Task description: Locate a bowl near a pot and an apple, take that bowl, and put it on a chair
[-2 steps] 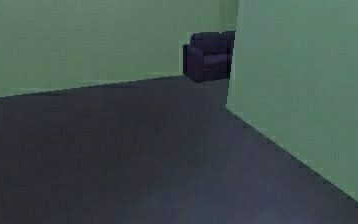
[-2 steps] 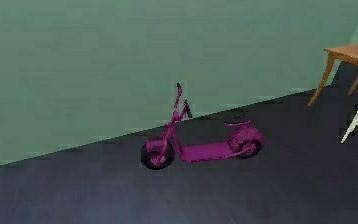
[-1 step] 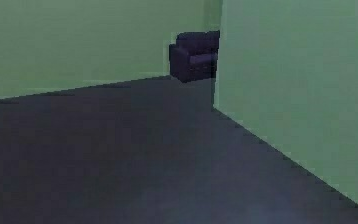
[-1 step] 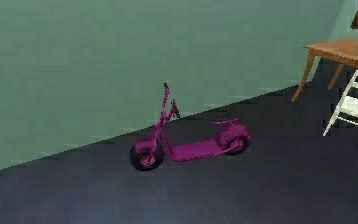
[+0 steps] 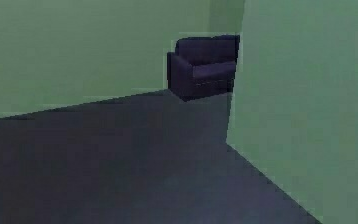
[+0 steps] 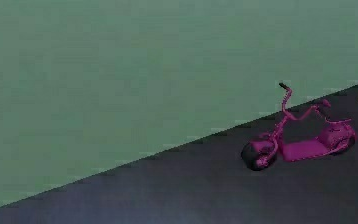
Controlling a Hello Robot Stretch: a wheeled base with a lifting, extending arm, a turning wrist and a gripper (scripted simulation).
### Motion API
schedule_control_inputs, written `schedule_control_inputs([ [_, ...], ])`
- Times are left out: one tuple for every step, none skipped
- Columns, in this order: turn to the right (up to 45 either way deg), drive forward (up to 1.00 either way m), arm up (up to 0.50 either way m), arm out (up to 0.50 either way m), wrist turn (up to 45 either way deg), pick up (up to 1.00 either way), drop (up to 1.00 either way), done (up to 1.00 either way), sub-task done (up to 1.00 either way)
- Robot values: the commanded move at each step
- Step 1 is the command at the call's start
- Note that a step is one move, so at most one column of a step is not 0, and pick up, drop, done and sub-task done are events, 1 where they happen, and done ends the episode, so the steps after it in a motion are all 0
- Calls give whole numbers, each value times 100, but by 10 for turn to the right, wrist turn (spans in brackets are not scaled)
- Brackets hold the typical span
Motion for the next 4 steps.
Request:
schedule_control_inputs([
  [0, 100, 0, 0, 0, 0, 0, 0, 0],
  [0, 100, 0, 0, 0, 0, 0, 0, 0],
  [-90, 0, 0, 0, 0, 0, 0, 0, 0],
  [0, 5, 0, 0, 0, 0, 0, 0, 0],
])
